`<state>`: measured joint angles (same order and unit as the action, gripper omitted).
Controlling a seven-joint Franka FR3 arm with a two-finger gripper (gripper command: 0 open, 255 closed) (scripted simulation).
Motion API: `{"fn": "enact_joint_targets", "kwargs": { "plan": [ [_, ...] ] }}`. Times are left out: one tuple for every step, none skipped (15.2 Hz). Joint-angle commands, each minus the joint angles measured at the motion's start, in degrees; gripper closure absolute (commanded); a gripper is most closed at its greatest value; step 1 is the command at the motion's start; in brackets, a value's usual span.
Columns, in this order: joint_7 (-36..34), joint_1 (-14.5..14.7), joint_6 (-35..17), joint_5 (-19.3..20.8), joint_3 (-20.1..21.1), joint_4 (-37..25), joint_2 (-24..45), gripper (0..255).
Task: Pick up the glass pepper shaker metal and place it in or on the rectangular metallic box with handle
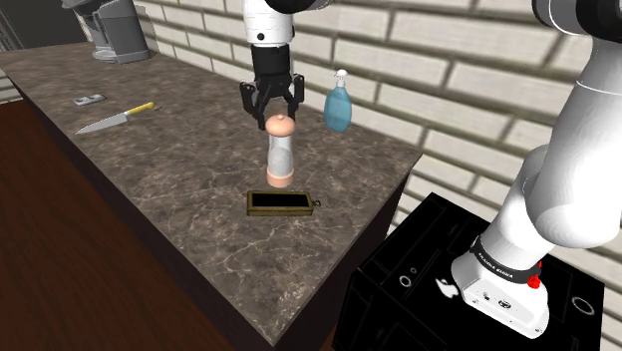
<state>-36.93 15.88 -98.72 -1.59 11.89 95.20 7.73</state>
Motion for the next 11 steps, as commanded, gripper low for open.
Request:
{"fn": "enact_joint_targets", "kwargs": {
  "plan": [
    [0.2, -0.1, -1.7, -0.1, -0.1, 2.0, -0.3, 255],
    [0.2, -0.1, -2.4, -0.1, -0.1, 2.7, -0.3, 255],
    [0.2, -0.1, -3.2, -0.1, -0.1, 3.4, -0.2, 255],
    [0.3, -0.1, -3.9, 0.0, -0.1, 4.0, -0.1, 255],
    [0.3, -0.1, -4.7, 0.0, -0.1, 4.7, 0.0, 255],
    [0.3, -0.1, -5.4, 0.0, -0.1, 5.3, 0.1, 255],
    [0.3, -0.1, -6.2, 0.0, -0.1, 6.0, 0.2, 255],
    [0.3, -0.1, -6.9, 0.0, -0.1, 6.6, 0.3, 255],
    [0.3, -0.1, -7.6, 0.0, -0.1, 7.2, 0.4, 255],
    [0.4, -0.1, -8.4, 0.1, -0.1, 7.8, 0.6, 255],
    [0.4, -0.1, -9.1, 0.1, -0.1, 8.4, 0.7, 255]
  ]
}}
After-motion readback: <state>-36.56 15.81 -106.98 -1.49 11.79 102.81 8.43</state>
